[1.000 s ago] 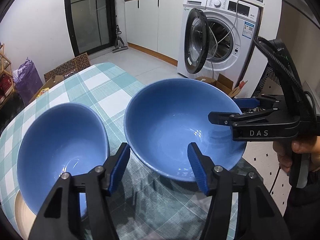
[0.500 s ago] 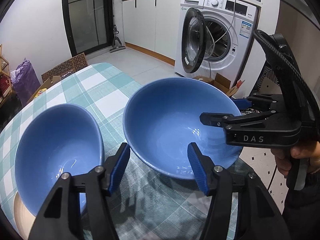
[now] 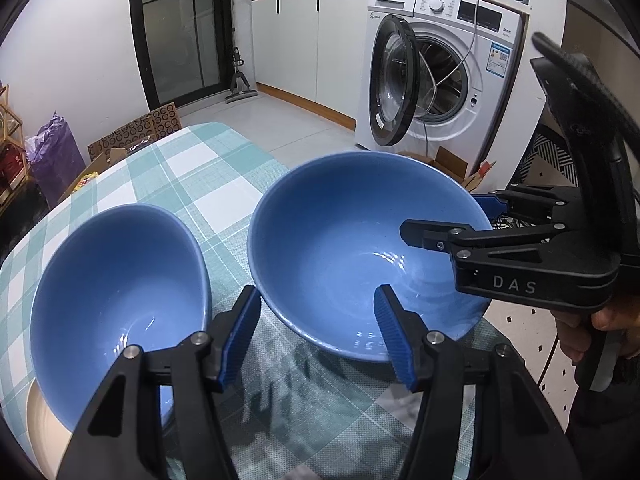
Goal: Organize plates and bowls
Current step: 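Close the left gripper on the bowl rim while the right gripper grips the same rim, then lift the held blue bowl with both grippers over the other blue bowl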
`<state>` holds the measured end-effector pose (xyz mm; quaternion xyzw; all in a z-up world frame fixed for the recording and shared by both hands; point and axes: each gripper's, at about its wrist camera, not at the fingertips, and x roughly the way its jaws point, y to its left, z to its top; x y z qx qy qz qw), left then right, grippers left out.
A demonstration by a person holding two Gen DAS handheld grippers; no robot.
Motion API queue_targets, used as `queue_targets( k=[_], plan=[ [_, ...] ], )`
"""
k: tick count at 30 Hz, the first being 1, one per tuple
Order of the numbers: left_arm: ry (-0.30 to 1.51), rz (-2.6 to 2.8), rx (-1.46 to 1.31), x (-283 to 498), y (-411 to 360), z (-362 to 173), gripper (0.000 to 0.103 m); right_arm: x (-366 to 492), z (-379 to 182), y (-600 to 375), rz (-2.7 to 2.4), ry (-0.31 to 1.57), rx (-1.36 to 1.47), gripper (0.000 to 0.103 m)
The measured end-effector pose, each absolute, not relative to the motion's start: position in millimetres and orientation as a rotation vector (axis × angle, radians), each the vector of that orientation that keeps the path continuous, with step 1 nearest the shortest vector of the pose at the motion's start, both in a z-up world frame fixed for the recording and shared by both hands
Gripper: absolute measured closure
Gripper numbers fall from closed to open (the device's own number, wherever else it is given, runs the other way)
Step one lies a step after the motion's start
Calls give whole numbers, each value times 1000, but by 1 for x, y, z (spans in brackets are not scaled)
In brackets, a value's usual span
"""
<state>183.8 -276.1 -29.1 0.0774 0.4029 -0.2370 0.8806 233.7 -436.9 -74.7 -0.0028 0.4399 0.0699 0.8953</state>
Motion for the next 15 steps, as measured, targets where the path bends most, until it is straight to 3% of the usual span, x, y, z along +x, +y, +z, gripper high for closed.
queue_targets(
  k=[15],
  plan=[
    [827,-481,148,185,-273,-26,50,233,-70,-440,151,892,-9,49]
  ],
)
